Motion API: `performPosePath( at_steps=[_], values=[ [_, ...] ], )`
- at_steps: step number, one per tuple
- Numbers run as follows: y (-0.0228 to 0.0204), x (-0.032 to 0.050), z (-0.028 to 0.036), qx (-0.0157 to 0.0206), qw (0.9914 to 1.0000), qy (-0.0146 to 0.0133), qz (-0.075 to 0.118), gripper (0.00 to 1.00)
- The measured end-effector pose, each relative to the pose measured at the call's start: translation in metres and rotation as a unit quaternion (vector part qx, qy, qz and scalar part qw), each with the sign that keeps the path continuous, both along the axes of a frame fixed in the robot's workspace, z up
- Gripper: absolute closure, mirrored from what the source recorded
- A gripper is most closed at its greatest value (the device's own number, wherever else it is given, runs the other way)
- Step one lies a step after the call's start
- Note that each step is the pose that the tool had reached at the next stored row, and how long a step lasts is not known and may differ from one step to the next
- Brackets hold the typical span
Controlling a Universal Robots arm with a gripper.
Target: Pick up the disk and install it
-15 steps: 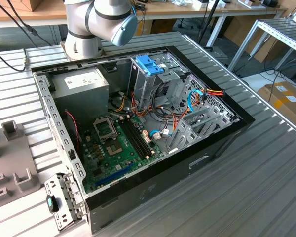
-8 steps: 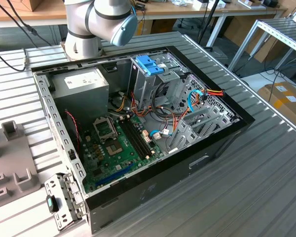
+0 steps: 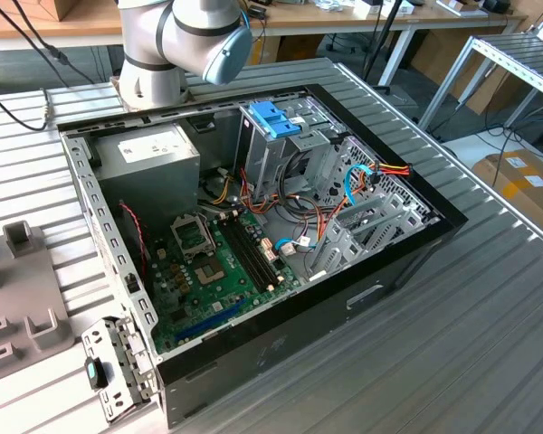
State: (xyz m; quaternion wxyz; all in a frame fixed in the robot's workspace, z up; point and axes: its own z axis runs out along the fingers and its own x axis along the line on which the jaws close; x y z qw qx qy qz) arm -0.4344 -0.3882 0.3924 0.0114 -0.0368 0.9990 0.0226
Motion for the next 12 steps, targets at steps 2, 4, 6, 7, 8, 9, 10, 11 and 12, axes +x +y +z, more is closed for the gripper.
performPosePath(
  at_steps=[2, 4, 6, 7, 8, 9, 10, 11, 12],
  values=[
    [0.0, 0.0, 0.0, 0.0, 1.0, 0.0, 0.001, 0.89],
    [0.0, 0.0, 0.0, 0.0, 1.0, 0.0, 0.001, 0.89],
    [0.0, 0.0, 0.0, 0.0, 1.0, 0.0, 0.001, 0.89],
    [0.0, 0.0, 0.0, 0.0, 1.0, 0.0, 0.002, 0.89],
    [0.0, 0.0, 0.0, 0.0, 1.0, 0.0, 0.002, 0.89],
    [0.0, 0.0, 0.0, 0.0, 1.0, 0.0, 0.002, 0.89],
    [0.0, 0.0, 0.0, 0.0, 1.0, 0.0, 0.003, 0.89],
    [0.0, 0.0, 0.0, 0.0, 1.0, 0.0, 0.003, 0.89],
    [0.0, 0.0, 0.0, 0.0, 0.99999, 0.0, 0.003, 0.89]
  ],
)
